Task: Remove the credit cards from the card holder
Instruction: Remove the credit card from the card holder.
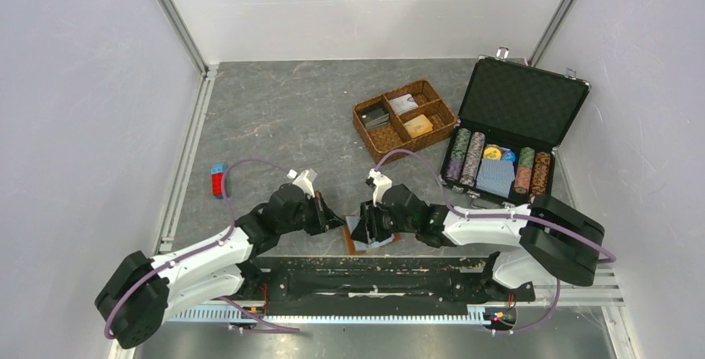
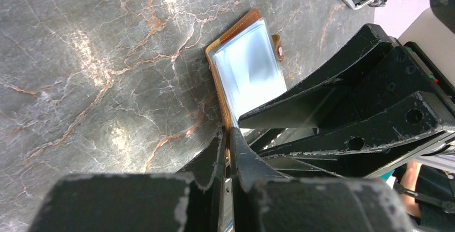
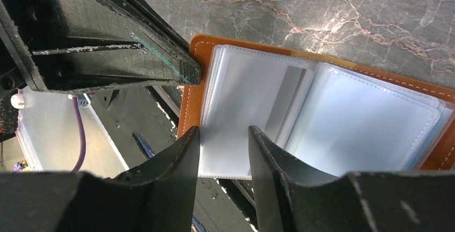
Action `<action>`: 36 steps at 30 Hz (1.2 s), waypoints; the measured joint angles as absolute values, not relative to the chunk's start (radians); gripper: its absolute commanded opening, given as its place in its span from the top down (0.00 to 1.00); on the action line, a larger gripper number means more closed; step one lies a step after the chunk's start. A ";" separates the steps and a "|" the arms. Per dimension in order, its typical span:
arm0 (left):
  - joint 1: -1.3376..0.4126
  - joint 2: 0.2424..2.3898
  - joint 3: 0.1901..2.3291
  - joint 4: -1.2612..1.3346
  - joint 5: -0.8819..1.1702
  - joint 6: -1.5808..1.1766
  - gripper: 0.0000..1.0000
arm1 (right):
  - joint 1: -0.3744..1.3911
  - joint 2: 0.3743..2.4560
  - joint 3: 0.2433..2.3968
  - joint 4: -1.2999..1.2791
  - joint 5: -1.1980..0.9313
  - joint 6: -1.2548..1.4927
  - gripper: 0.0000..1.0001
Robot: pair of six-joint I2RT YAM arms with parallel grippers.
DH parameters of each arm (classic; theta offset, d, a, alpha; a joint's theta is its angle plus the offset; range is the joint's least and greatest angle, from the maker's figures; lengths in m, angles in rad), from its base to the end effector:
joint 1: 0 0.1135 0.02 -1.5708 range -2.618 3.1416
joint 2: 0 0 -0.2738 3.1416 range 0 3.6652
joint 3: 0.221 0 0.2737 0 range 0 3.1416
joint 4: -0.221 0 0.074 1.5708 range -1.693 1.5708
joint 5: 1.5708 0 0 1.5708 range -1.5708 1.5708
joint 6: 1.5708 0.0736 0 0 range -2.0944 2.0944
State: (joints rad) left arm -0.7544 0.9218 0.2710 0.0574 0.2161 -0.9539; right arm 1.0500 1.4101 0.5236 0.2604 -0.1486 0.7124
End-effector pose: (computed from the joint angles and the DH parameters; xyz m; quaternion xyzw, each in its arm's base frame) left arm 0.1526 -0.1651 0.1360 -0.0370 0.8785 -0.4145 0.2348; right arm 0.1450 0.2747 0.1288 -0.1825 0.8698 0.3921 0.2377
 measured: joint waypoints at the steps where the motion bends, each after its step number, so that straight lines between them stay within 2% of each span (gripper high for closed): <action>1: -0.754 0.922 0.271 0.057 0.216 -0.954 0.98 | 1.050 1.410 0.524 0.260 -0.148 0.712 0.60; 9: -0.754 0.922 0.271 0.057 0.216 -0.954 0.98 | 1.050 1.407 0.524 0.253 -0.133 0.714 0.53; 17: -0.754 0.919 0.271 0.058 0.215 -0.954 0.98 | 1.050 1.388 0.524 0.236 -0.122 0.714 0.59; 26: -0.754 0.919 0.271 0.058 0.216 -0.954 0.98 | 1.052 1.384 0.524 0.226 -0.113 0.717 0.48; 32: -0.753 0.919 0.271 0.058 0.216 -0.954 0.98 | 1.052 1.372 0.524 0.223 -0.107 0.717 0.53; 36: -0.753 0.919 0.271 0.058 0.216 -0.954 0.98 | 1.052 1.354 0.524 0.223 -0.102 0.717 0.53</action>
